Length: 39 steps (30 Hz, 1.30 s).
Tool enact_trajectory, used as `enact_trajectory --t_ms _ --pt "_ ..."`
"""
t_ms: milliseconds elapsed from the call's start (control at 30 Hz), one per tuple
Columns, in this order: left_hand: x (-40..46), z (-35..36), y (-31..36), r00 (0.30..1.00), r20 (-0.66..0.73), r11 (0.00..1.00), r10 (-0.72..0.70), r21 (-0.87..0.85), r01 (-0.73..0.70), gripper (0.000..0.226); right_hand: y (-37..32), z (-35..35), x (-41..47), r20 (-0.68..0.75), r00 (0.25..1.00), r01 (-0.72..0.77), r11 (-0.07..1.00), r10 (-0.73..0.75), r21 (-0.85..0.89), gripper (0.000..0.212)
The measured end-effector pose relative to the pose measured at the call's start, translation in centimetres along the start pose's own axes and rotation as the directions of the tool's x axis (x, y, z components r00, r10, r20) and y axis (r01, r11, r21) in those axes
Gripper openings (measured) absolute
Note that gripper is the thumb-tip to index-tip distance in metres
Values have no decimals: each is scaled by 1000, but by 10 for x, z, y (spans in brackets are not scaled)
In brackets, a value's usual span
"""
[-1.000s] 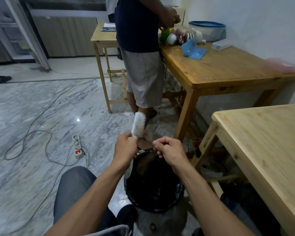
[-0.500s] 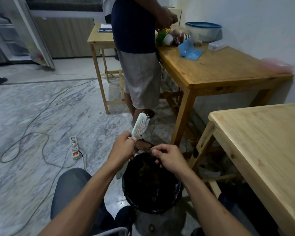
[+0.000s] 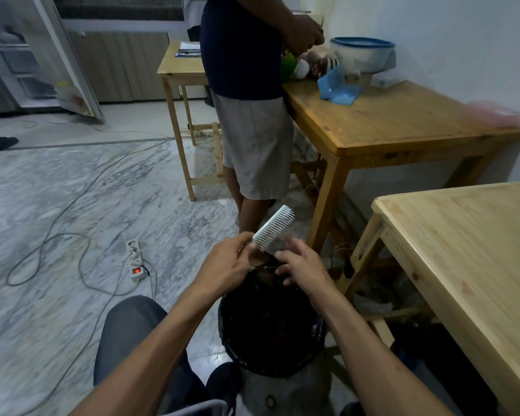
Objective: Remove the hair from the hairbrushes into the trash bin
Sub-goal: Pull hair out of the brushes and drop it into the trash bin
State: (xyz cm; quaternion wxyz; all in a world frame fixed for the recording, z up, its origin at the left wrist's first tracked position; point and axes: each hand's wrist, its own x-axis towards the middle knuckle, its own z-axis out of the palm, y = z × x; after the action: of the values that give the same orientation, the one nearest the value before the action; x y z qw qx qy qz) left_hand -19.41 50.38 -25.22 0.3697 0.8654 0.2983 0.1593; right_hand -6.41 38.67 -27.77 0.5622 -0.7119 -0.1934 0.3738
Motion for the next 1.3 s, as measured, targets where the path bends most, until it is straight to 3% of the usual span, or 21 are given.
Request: enact_trajectory --t_ms 133,233,333,467,600,700,800,967,1133,1200,1300 --pt "-3 1 7 997 69 993 23 -114 -16 23 -5 -1 4 162 986 -9 961 -38 277 23" --pt "-4 -2 7 991 130 984 -8 -178 31 34 -7 2 5 163 983 27 945 -85 327 31" --pt "-5 -5 4 987 161 975 -10 -217 45 40 -6 2 5 127 987 58 957 -97 284 31" --pt "-4 -5 0 991 132 997 21 -77 -11 50 -3 5 5 27 999 43 991 -46 128 27" --pt "0 -5 -12 993 106 996 49 68 -57 54 1 7 4 -62 994 90 995 -92 -44 28" --pt "3 -5 -26 995 96 985 -2 170 -14 57 4 3 5 -143 983 117 993 -111 35 27" --pt "3 -3 -34 998 59 987 -18 159 9 54 6 -1 7 -204 976 103 982 -70 159 25" --pt "4 0 -31 1000 -8 994 27 109 -26 48 21 3 6 -105 994 19 997 -11 70 13" --pt "-2 5 -26 994 -49 991 101 95 -96 43 8 11 7 1 1000 11 986 -11 168 21" --pt "-3 8 -26 992 -49 989 116 95 -111 42 -2 13 4 45 997 47 984 -55 171 14" --pt "-6 11 -22 988 -73 988 134 81 -128 42 -9 15 6 -24 997 71 992 -69 104 11"
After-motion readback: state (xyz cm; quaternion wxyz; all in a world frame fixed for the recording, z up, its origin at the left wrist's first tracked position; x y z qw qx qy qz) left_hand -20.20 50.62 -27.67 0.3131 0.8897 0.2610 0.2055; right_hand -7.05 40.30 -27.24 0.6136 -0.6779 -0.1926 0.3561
